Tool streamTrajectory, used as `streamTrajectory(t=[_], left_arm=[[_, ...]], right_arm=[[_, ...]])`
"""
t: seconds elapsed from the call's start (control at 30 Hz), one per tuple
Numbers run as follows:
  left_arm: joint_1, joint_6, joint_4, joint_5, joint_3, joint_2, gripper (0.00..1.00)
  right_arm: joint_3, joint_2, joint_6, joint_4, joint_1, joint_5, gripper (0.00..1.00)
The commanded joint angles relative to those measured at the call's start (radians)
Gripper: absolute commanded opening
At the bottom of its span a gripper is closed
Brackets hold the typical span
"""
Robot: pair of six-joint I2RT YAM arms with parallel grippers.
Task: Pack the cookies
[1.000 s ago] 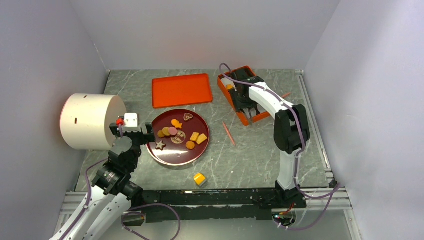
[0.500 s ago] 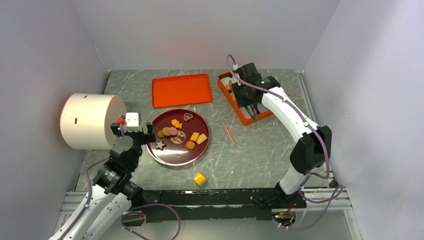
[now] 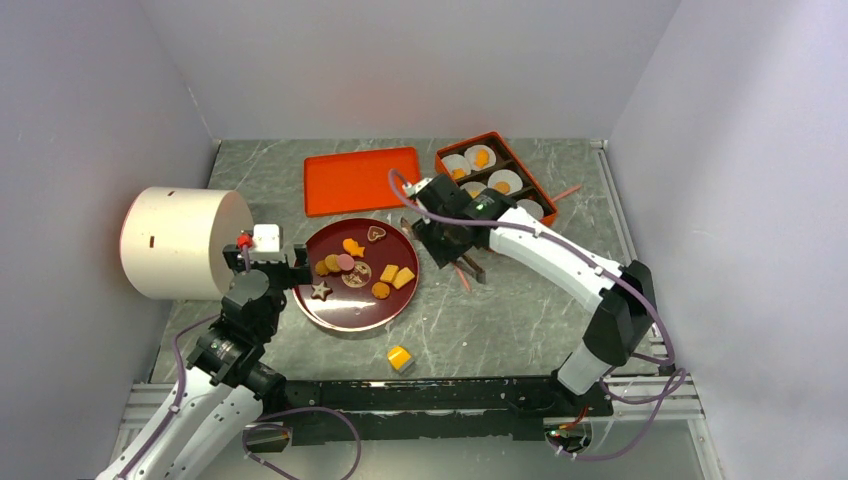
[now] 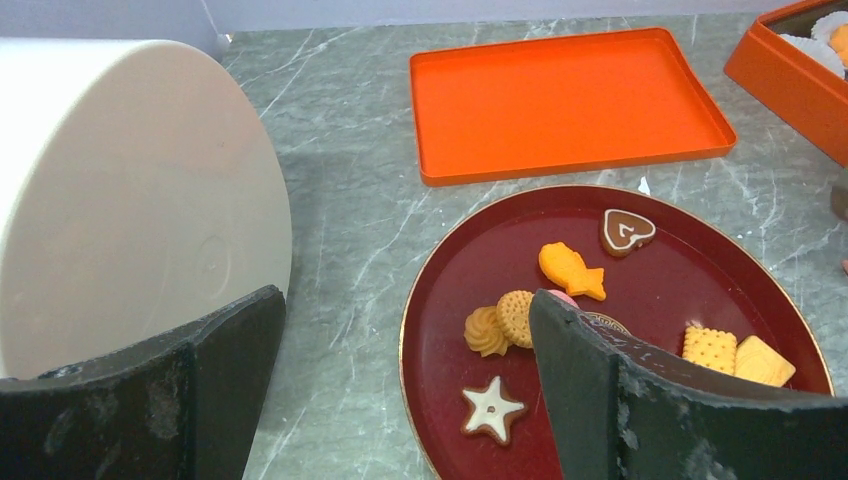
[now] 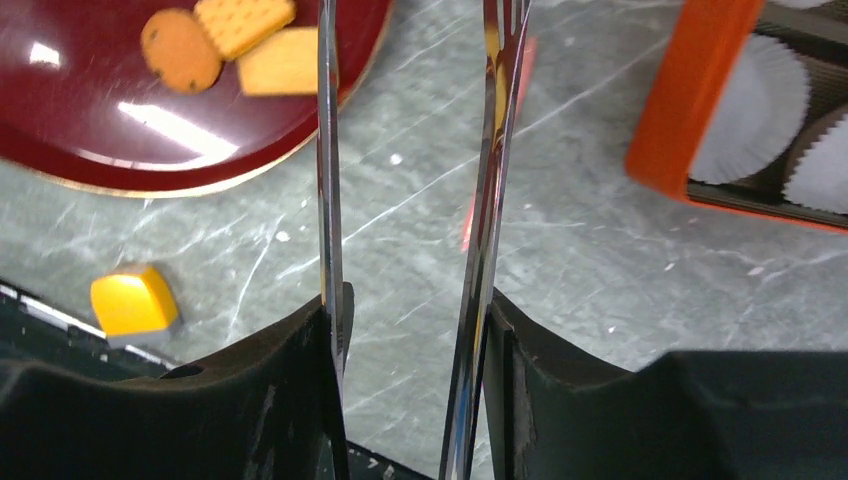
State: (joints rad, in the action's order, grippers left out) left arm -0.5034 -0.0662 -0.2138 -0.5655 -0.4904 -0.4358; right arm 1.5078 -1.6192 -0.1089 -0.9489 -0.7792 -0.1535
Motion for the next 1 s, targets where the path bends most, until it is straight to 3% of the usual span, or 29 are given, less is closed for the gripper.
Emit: streamTrajectory(t=[0.0,0.5,0.97], left_arm=[[0.006,0.009,0.014,-0.013,-0.023,-0.012,0.96],[0.006,0.012,-0.003,-0.056,-0.03,0.001,0.96],[0.006,0.008,-0.004,-0.071,-0.027,0.009,0.96]], right_arm=[[-0.042,0.057,0.004,-0.019,-0.063,0.014,0.51],[-0.092,0.025,0.197,0.008,-0.102,0.076,0.53],[-0.004,-0.133,0.221,-0.001,-0.131,0.086,0.59]])
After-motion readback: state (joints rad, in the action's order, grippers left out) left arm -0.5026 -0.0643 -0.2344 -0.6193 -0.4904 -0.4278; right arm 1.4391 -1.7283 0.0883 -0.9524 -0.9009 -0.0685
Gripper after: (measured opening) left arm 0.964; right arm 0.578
